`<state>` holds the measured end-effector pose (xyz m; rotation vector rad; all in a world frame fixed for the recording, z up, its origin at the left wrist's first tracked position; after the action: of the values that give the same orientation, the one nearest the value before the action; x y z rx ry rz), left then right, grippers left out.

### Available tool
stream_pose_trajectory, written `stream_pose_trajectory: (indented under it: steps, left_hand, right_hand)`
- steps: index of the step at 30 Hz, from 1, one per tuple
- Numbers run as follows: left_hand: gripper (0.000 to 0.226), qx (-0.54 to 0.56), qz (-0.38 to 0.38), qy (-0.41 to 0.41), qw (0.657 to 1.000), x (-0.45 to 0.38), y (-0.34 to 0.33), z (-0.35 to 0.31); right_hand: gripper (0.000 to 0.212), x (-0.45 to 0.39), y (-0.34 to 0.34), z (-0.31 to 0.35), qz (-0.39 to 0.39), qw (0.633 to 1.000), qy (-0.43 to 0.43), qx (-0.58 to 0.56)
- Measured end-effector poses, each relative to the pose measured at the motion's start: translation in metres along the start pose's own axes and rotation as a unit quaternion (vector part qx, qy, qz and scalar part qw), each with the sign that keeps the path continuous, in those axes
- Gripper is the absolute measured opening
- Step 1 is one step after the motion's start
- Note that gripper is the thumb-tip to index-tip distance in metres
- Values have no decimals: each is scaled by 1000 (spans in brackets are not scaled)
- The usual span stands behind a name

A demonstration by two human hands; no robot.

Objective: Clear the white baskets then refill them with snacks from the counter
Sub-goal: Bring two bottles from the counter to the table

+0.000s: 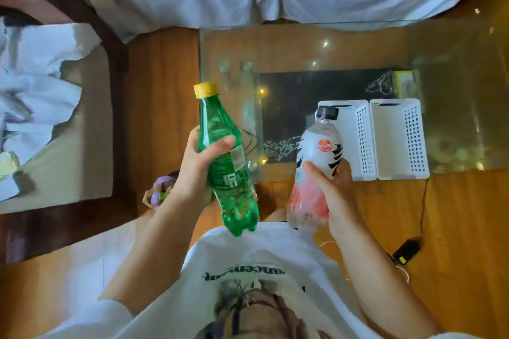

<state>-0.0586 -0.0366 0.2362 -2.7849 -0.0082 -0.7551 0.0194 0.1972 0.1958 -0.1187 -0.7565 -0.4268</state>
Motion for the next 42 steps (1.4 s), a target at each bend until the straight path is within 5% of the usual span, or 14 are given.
stream_pose_trajectory:
  steps: [3,7,19,35,42]
  left_hand:
    - [77,-85,-18,-15,996,-44,-1,0]
    - [60,-194,-38,-35,980,-96,-7,20]
    - [55,-183,-96,-23,978,-242,-31,96]
    - [65,-217,-45,-8,975,-270,-22,133]
    - [88,-207,-40,22,977,-272,-20,144]
  right_hand:
    - [64,-50,3,9,-68,996,14,56]
    - [74,-118,-2,7,-103,987,7,125]
    - [78,-272,-17,1,-136,950,83,270]
    - [76,-306,-52,7,-102,929,241,261]
    - [75,-316,-51,-15,-79,949,187,240]
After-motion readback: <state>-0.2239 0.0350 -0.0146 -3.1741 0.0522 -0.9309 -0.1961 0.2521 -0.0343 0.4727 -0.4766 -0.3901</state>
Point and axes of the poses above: each hand's wrist, its own x-axis away from the middle knuckle, its own y-axis out of the back of the hand, z = x × y, the point moved 10 cm from there along -x, towards the middle knuckle, and after that the axes turned 4 degrees about -y, right-handed, at the moved point
